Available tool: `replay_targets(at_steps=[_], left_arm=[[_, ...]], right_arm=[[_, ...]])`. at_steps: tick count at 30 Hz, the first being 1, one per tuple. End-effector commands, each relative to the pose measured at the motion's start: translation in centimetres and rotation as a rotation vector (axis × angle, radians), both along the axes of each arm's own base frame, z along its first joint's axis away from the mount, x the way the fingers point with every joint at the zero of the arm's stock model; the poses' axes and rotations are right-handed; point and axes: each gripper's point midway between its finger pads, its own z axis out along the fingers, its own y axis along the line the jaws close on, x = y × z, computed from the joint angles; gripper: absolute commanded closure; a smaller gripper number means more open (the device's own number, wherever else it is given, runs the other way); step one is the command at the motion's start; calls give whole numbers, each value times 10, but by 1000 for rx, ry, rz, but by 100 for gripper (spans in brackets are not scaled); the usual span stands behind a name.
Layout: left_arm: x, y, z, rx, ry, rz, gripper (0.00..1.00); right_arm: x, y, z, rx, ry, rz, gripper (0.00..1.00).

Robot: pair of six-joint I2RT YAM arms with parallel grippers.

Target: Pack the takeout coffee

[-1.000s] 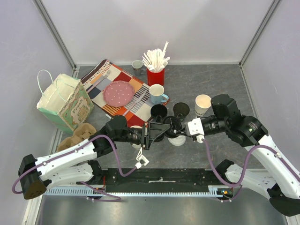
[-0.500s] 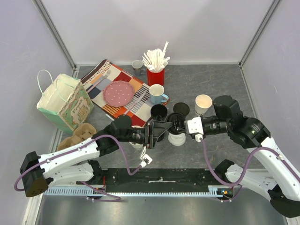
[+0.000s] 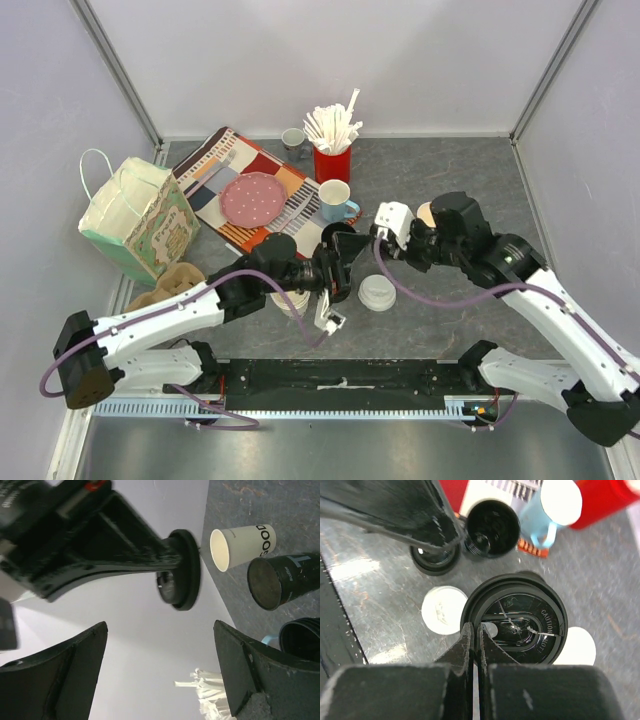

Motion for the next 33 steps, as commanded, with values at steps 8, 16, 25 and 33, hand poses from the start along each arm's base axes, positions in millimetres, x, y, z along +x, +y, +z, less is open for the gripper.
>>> replay_targets(at_steps=[8,16,25,33], left_arm=[[41,6,-4,17,661,411,6],[71,12,4,100,1231,924,5],[134,-3,15,-172,1775,1046,12],[174,-38,17,-358,1891,828,19]], right_arm=[[92,-50,-2,186,14,-500,100],[142,-80,-25,307,130,-725,100],[162,-100,-37,304,156,-846,100],[161,-109,-53,270,194,-921,100]])
